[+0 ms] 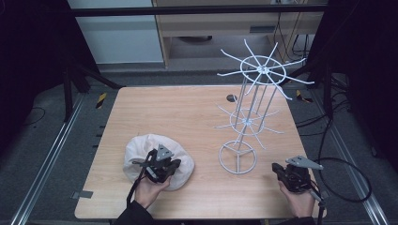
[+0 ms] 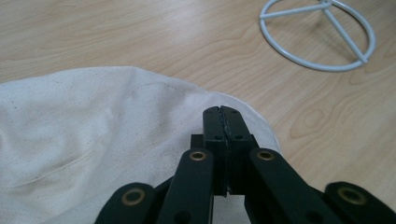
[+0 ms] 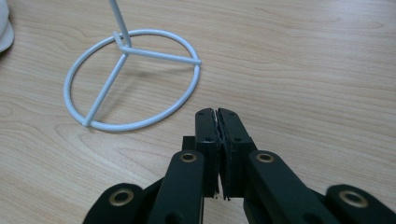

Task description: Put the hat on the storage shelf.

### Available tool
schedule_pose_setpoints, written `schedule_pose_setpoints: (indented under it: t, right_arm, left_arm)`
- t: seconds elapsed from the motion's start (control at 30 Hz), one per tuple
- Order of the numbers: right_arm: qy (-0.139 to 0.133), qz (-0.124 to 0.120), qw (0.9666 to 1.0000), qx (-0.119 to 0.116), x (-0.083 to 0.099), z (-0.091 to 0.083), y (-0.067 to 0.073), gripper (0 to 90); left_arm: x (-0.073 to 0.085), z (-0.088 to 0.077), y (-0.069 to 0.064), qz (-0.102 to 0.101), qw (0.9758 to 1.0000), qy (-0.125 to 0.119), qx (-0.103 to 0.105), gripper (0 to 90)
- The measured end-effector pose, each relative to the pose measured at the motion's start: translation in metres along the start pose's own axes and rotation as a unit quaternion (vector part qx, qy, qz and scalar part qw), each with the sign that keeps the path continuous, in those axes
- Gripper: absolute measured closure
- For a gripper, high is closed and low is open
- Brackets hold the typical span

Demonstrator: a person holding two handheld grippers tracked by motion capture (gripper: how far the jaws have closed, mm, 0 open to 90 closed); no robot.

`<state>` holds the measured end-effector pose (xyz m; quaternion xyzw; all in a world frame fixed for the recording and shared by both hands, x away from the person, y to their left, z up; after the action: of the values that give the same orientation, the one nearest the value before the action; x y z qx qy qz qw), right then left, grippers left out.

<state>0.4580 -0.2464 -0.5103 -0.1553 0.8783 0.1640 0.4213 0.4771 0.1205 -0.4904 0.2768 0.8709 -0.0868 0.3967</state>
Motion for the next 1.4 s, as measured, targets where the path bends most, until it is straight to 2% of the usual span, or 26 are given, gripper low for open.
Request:
schedule_pose_setpoints:
  t: [0.13,0.2,0.37,0.5,0.57,0.6,0.63,0.67,0.7,0.73,0.77,0.83,0.9,0.93,0.97,1.0,1.03,1.07,1.13,1.23,1.3,1.37,1.4]
  right_arm:
    - [0.0,-0.006,1.0,0.003,0.0,0.0,-0.002,87.5]
    - [0.0,0.001,1.0,0.0,0.0,0.0,0.0,87.5]
    - [0.002,0.001,1.0,0.001,0.001,0.0,-0.001,87.5]
    - [0.002,0.0,1.0,0.002,0.001,0.0,0.0,87.5]
    - [0.001,-0.001,1.0,0.002,0.001,0.0,-0.001,87.5]
    - [0.001,-0.001,1.0,0.002,0.001,0.0,-0.001,87.5]
    - [-0.001,-0.001,1.0,0.002,0.001,-0.001,-0.002,87.5]
    - [-0.001,0.001,1.0,0.002,0.001,-0.001,-0.002,87.5]
    - [-0.001,0.0,1.0,0.002,0.001,-0.001,-0.003,87.5]
    - [-0.001,0.0,1.0,0.002,0.001,-0.001,-0.003,87.5]
    - [-0.002,0.003,1.0,0.003,0.001,-0.002,-0.003,87.5]
    - [-0.003,0.001,1.0,0.003,0.001,-0.002,-0.003,87.5]
    - [-0.001,0.001,1.0,0.003,0.001,-0.002,-0.002,87.5]
    - [-0.001,0.001,1.0,0.003,0.001,-0.002,-0.002,87.5]
    - [0.0,0.001,1.0,0.003,0.002,-0.001,-0.002,87.5]
    - [0.001,0.002,1.0,0.003,0.002,-0.001,-0.001,87.5]
    - [0.001,-0.001,1.0,0.005,0.002,0.0,-0.002,87.5]
    - [0.001,-0.004,1.0,0.005,0.002,0.0,-0.002,87.5]
    - [0.0,0.0,1.0,0.002,0.002,-0.001,-0.001,87.4]
    - [-0.001,0.001,1.0,0.003,0.002,-0.002,-0.001,87.4]
    - [0.0,-0.002,1.0,0.004,0.002,-0.002,-0.002,87.4]
    - [0.0,0.0,1.0,0.002,0.002,-0.001,-0.002,87.4]
    - [0.0,-0.002,1.0,0.002,0.002,-0.001,-0.002,87.4]
  left_arm:
    - [0.007,-0.009,-0.005,0.013,0.9999,0.002,0.007,90.0]
    - [0.01,-0.014,-0.008,0.02,0.9997,0.0,0.011,90.0]
    - [0.015,-0.023,-0.014,0.028,0.9993,-0.008,0.022,90.0]
    - [0.013,-0.027,-0.016,0.024,0.9991,-0.019,0.029,90.0]
    - [0.008,-0.04,-0.014,0.019,0.9986,-0.038,0.032,90.0]
    - [0.008,-0.04,-0.014,0.019,0.9986,-0.038,0.032,89.9]
    - [0.004,-0.053,-0.01,0.014,0.9978,-0.058,0.03,89.9]
    - [0.003,-0.061,-0.006,0.011,0.9973,-0.068,0.026,89.9]
    - [0.002,-0.069,-0.001,0.008,0.9968,-0.077,0.019,89.8]
    - [0.002,-0.069,-0.001,0.008,0.9968,-0.077,0.019,89.9]
    - [0.005,-0.083,0.01,-0.006,0.996,-0.088,0.011,89.8]
    - [0.015,-0.095,0.024,-0.02,0.9955,-0.092,-0.005,89.9]
    - [0.027,-0.102,0.037,-0.031,0.9956,-0.087,-0.019,89.9]
    - [0.027,-0.102,0.037,-0.031,0.9956,-0.087,-0.019,89.9]
    - [0.044,-0.108,0.051,-0.044,0.9954,-0.077,-0.035,89.9]
    - [0.044,-0.108,0.051,-0.044,0.9954,-0.077,-0.035,90.0]
    - [0.056,-0.108,0.06,-0.055,0.9952,-0.067,-0.046,90.0]
    - [0.061,-0.108,0.064,-0.06,0.9951,-0.061,-0.049,90.0]
    - [0.068,-0.105,0.067,-0.07,0.9953,-0.049,-0.046,90.0]
    - [0.077,-0.099,0.07,-0.066,0.9953,-0.025,-0.067,90.0]
    - [0.079,-0.097,0.072,-0.07,0.9949,-0.017,-0.071,90.0]
    - [0.083,-0.088,0.081,-0.078,0.9936,0.002,-0.082,90.0]
    - [0.083,-0.088,0.081,-0.078,0.9936,0.002,-0.082,90.0]
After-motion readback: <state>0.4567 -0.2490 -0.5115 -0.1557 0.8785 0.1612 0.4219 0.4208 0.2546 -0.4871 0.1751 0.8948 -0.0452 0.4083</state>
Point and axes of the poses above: each handheld gripper's, and its own axes: z roughly forward along the jaws, x roughly out of its underside, y roughly to its left, the point moved 7 cm from there along z, roughly forward along the jaws, and after that the axes turned 8 degrees about -x, right-handed, at the moved point
